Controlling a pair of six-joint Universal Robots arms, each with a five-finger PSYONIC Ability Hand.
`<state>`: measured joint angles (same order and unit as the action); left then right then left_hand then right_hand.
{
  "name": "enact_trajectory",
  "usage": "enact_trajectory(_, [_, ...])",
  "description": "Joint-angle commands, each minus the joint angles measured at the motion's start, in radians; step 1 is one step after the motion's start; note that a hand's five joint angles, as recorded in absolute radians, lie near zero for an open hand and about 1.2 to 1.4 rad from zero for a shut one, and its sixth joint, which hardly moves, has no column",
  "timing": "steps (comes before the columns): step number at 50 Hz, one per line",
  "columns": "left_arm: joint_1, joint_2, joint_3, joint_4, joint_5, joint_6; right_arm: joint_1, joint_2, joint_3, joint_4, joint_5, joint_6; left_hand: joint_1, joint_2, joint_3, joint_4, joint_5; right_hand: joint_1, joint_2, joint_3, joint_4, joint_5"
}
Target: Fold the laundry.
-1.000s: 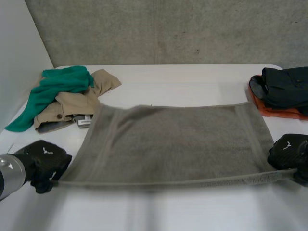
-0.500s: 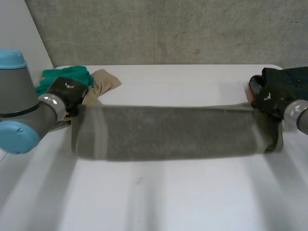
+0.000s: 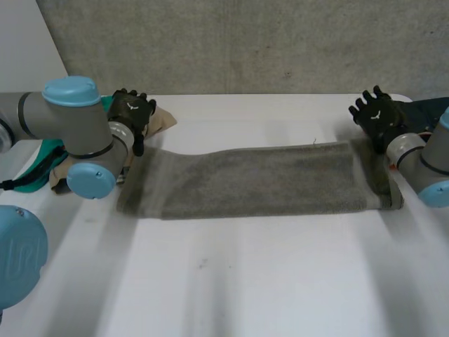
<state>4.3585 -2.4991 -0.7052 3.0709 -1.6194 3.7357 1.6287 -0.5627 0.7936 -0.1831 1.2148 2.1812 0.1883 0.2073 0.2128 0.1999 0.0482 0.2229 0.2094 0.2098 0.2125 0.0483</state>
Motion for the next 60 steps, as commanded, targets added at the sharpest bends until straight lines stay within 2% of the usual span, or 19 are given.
enact_trajectory(1, [0.004, 0.117, -0.134, 0.023, -0.007, -0.054, -0.023, -0.200, 0.170, 0.186, 0.017, 0.210, -0.014, -0.033, -0.038, -0.025, -0.048, -0.048, -0.035, -0.035, -0.038, -0.048])
enact_trajectory(6, [0.012, 0.210, -0.281, 0.060, 0.010, -0.109, -0.082, -0.299, 0.309, 0.364, -0.011, 0.253, -0.014, -0.033, -0.038, -0.025, -0.048, -0.048, -0.035, -0.035, -0.038, -0.048])
enact_trajectory(10, [0.010, 0.261, -0.376, 0.097, 0.038, -0.140, -0.122, -0.324, 0.390, 0.409, -0.017, 0.214, -0.014, -0.033, -0.038, -0.025, -0.048, -0.048, -0.035, -0.035, -0.038, -0.048])
enact_trajectory(16, [0.016, 0.293, -0.456, 0.172, 0.065, -0.149, -0.138, -0.322, 0.427, 0.349, -0.035, 0.178, -0.014, -0.033, -0.038, -0.025, -0.048, -0.048, -0.035, -0.035, -0.038, -0.048])
enact_trajectory(24, [0.038, 0.301, -0.484, 0.213, 0.062, -0.163, -0.109, -0.321, 0.421, 0.228, -0.006, 0.252, -0.014, -0.033, -0.038, -0.025, -0.048, -0.048, -0.035, -0.035, -0.038, -0.048])
enact_trajectory(27, [0.042, 0.305, -0.496, 0.209, 0.065, -0.169, -0.096, -0.322, 0.423, 0.195, 0.006, 0.267, -0.014, -0.033, -0.038, -0.025, -0.048, 0.347, 0.360, 0.360, 0.357, 0.347])
enact_trajectory(28, [0.046, 0.307, -0.503, 0.212, 0.067, -0.172, -0.093, -0.324, 0.424, 0.183, 0.008, 0.269, -0.014, -0.033, -0.038, -0.025, -0.048, 0.717, 0.731, 0.730, 0.727, 0.717])
enact_trajectory(30, [0.049, 0.304, -0.507, 0.215, 0.072, -0.171, -0.092, -0.330, 0.427, 0.179, 0.006, 0.267, -0.014, -0.033, -0.038, -0.025, -0.048, 1.112, 1.126, 1.125, 1.123, 1.112])
enact_trajectory(31, [0.049, 0.302, -0.508, 0.215, 0.073, -0.168, -0.090, -0.333, 0.429, 0.179, 0.006, 0.267, -0.014, -0.033, -0.038, -0.025, -0.048, 1.173, 1.186, 1.186, 1.183, 1.173])
enact_trajectory(35, [0.049, 0.284, -0.504, 0.216, 0.088, -0.168, -0.090, -0.373, 0.469, 0.191, -0.007, 0.275, -0.014, -0.033, -0.038, -0.025, -0.048, 1.173, 1.187, 1.186, 1.184, 1.173])
enact_trajectory(47, [0.027, 0.207, -0.416, 0.221, 0.180, -0.157, -0.095, -0.670, 0.630, 0.197, -0.185, 0.311, -0.014, -0.033, -0.038, -0.025, -0.048, 1.173, 1.187, 1.186, 1.184, 1.173])
enact_trajectory(54, [0.010, 0.114, -0.287, 0.195, 0.208, -0.128, -0.085, -0.864, 0.658, 0.202, -0.264, 0.405, -0.014, -0.033, -0.038, -0.025, -0.048, 1.173, 1.187, 1.186, 1.184, 1.173])
enact_trajectory(60, [-0.026, 0.033, -0.157, 0.147, 0.216, -0.108, -0.089, -1.028, 0.641, 0.192, -0.343, 0.552, -0.014, -0.033, -0.038, -0.025, -0.048, 1.173, 1.187, 1.186, 1.184, 1.173])
